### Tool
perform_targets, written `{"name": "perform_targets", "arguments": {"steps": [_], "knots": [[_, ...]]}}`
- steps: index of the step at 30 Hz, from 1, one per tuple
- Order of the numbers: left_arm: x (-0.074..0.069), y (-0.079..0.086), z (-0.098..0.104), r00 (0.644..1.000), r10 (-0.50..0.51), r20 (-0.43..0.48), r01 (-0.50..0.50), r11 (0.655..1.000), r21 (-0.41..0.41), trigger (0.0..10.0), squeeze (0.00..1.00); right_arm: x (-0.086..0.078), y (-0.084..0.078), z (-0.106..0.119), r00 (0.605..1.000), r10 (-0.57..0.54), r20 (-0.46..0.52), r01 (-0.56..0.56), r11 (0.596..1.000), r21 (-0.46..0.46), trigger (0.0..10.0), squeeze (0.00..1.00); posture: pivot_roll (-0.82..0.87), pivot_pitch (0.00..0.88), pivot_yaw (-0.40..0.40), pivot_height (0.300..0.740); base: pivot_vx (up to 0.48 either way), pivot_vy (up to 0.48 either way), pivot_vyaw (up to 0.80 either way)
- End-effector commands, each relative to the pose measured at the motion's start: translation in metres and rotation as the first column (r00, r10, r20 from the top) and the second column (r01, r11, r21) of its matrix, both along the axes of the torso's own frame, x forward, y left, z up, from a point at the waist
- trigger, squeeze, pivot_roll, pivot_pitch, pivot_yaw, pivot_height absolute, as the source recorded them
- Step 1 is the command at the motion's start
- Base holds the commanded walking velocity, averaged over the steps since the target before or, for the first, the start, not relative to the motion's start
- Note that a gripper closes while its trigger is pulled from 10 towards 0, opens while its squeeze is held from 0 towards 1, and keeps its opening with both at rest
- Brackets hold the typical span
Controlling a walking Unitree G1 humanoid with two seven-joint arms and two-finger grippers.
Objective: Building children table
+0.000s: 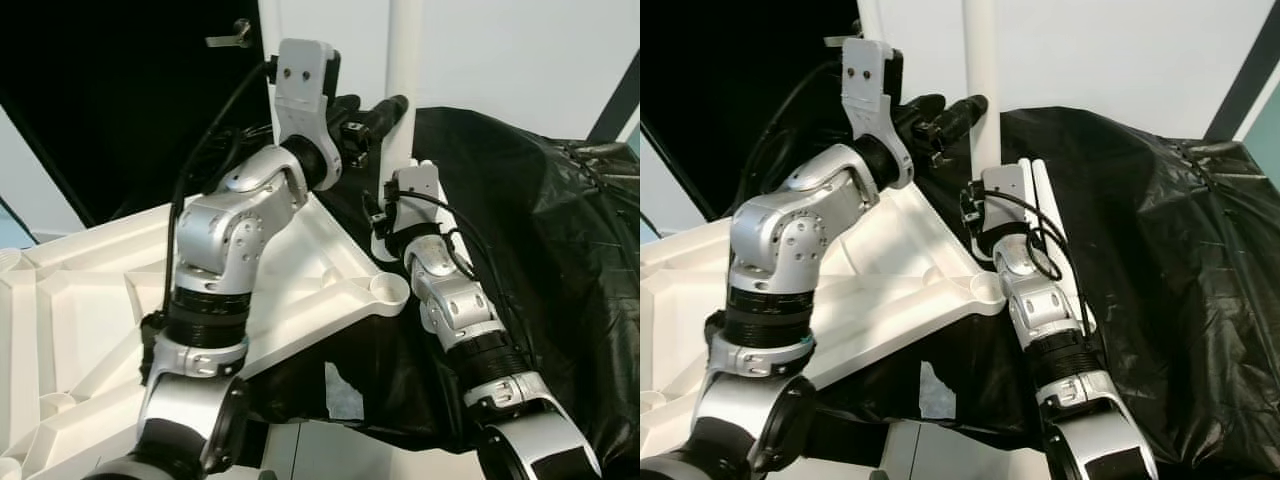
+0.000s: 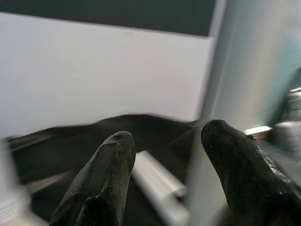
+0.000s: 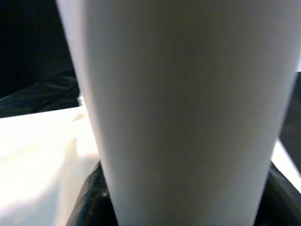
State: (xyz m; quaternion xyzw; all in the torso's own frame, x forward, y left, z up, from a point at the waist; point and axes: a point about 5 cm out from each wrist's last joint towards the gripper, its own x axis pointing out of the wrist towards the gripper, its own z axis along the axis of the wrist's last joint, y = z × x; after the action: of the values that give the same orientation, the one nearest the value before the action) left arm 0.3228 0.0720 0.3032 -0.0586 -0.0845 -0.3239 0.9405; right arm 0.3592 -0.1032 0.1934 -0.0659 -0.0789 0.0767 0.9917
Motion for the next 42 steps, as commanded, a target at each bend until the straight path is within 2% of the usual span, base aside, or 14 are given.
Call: {"name": "perform_targets", "arguments": {"steps": [1, 2, 4, 9, 11, 14, 16, 20, 23, 25, 32, 39, 42], "knots": [[-0.008, 0.001, -0.003, 0.981, -0.181, 0.069, 0.177, 0.982, 0.063, 10.0, 0.0, -0.002, -0.006, 0.004, 0.999, -0.015, 0.033, 0.014, 1.0, 0.015, 10.0, 0.0, 0.07, 0.0, 0.014, 0.74, 0.0, 0.0, 0.0], [-0.008, 0.001, -0.003, 0.981, -0.181, 0.069, 0.177, 0.982, 0.063, 10.0, 0.0, -0.002, -0.006, 0.004, 0.999, -0.015, 0.033, 0.014, 1.0, 0.015, 10.0, 0.0, 0.07, 0.0, 0.014, 0.74, 0.0, 0.0, 0.0], [-0.007, 0.013, -0.014, 0.987, -0.151, 0.056, 0.146, 0.985, 0.096, 10.0, 0.0, -0.005, -0.007, 0.004, 0.999, 0.009, 0.047, -0.009, 1.0, 0.011, 10.0, 0.0, 0.07, 0.0, 0.012, 0.74, 0.0, 0.0, 0.0], [-0.009, 0.02, -0.028, 0.991, -0.131, 0.021, 0.128, 0.985, 0.113, 10.0, 0.0, -0.01, -0.007, 0.003, 0.998, 0.035, 0.053, -0.036, 0.999, 0.021, 10.0, 0.0, 0.07, 0.0, 0.013, 0.74, 0.0, 0.0, 0.0], [-0.014, 0.023, -0.044, 0.992, -0.123, 0.003, 0.121, 0.982, 0.145, 10.0, 0.0, -0.017, -0.006, 0.003, 0.995, 0.073, 0.07, -0.076, 0.997, 0.034, 10.0, 0.0, 0.07, 0.0, 0.011, 0.74, 0.0, 0.0, 0.0], [-0.016, 0.024, -0.053, 0.992, -0.129, -0.006, 0.128, 0.979, 0.157, 10.0, 0.0, -0.02, -0.005, 0.003, 0.992, 0.1, 0.077, -0.103, 0.994, 0.038, 10.0, 0.0, 0.07, 0.0, 0.011, 0.74, 0.0, 0.0, 0.0], [-0.023, 0.023, -0.067, 0.988, -0.154, -0.031, 0.157, 0.974, 0.164, 10.0, 0.0, -0.024, -0.004, 0.002, 0.989, 0.124, 0.081, -0.128, 0.991, 0.044, 10.0, 0.0, 0.07, 0.0, 0.006, 0.74, 0.0, 0.0, 0.0], [-0.029, 0.022, -0.076, 0.981, -0.185, -0.054, 0.192, 0.966, 0.172, 10.0, 0.0, -0.027, -0.004, 0.001, 0.988, 0.132, 0.081, -0.136, 0.99, 0.047, 10.0, 0.0, 0.07, 0.0, 0.005, 0.74, 0.0, 0.0, 0.0], [-0.037, 0.021, -0.09, 0.972, -0.202, -0.118, 0.221, 0.957, 0.186, 10.0, 0.0, -0.032, -0.001, 0.001, 0.984, 0.16, 0.084, -0.164, 0.985, 0.052, 10.0, 0.0, 0.08, 0.0, 0.0, 0.74, 0.0, 0.0, 0.0], [-0.037, 0.021, -0.09, 0.972, -0.202, -0.118, 0.221, 0.957, 0.186, 10.0, 0.0, -0.032, -0.001, 0.001, 0.984, 0.16, 0.084, -0.164, 0.985, 0.052, 10.0, 0.0, 0.08, 0.0, 0.0, 0.74, 0.0, 0.0, 0.0], [-0.047, 0.02, -0.111, 0.964, -0.213, -0.158, 0.247, 0.941, 0.233, 10.0, 0.0, -0.043, 0.004, -0.007, 0.979, 0.195, 0.058, -0.199, 0.978, 0.062, 10.0, 0.0, 0.08, 0.0, -0.005, 0.74, 0.0, 0.0, 0.0], [-0.057, 0.018, -0.121, 0.949, -0.259, -0.177, 0.298, 0.921, 0.249, 10.0, 0.0, -0.051, 0.003, -0.011, 0.978, 0.206, 0.046, -0.209, 0.975, 0.071, 10.0, 0.0, 0.07, 0.0, -0.005, 0.74, 0.0, 0.0, 0.0], [-0.066, 0.016, -0.123, 0.938, -0.304, -0.17, 0.34, 0.901, 0.268, 10.0, 0.0, -0.056, 0.0, -0.012, 0.98, 0.195, 0.036, -0.197, 0.977, 0.078, 10.0, 0.0, 0.07, 0.0, -0.004, 0.74, 0.0, 0.0, 0.0]]}}
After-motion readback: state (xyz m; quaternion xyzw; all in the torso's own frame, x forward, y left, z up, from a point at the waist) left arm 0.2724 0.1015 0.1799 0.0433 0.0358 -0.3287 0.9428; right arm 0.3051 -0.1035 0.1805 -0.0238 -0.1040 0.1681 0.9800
